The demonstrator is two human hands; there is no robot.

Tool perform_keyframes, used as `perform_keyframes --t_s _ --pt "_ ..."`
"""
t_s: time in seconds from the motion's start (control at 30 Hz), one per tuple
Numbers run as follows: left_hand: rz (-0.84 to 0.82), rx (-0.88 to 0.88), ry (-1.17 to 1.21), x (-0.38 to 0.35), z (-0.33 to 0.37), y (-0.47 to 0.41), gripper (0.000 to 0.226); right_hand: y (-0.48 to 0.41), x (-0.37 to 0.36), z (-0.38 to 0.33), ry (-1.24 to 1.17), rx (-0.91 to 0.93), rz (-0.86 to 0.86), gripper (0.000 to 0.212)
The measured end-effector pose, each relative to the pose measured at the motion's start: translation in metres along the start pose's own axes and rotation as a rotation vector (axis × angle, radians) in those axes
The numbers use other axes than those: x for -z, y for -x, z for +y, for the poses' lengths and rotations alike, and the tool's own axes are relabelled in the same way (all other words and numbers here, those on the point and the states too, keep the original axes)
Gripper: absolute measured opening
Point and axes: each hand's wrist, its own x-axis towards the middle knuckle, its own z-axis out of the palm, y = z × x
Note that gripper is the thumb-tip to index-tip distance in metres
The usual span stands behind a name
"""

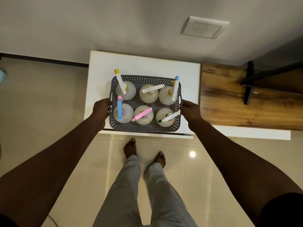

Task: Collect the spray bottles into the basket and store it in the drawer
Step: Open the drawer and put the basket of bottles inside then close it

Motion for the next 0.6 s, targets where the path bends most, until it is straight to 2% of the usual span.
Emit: perform_keyframes --t_s 0.3,0.43,0.6 --pt "0.015 0.002 0.033 0.002 -0.013 -0.016 0.015 -0.008 -0.007 0.007 -0.011 -0.012 0.001 0.042" --pt "0.0 -0.017 0.02 0.003 -0.016 -0.019 0.02 -0.007 -0.009 0.013 -0.008 0.001 -0.017 0.032" --pt "-0.016 -0.047 0.056 0.006 -0.021 -0.017 0.018 -0.005 -0.007 0.018 -0.06 -0.013 -0.035 0.037"
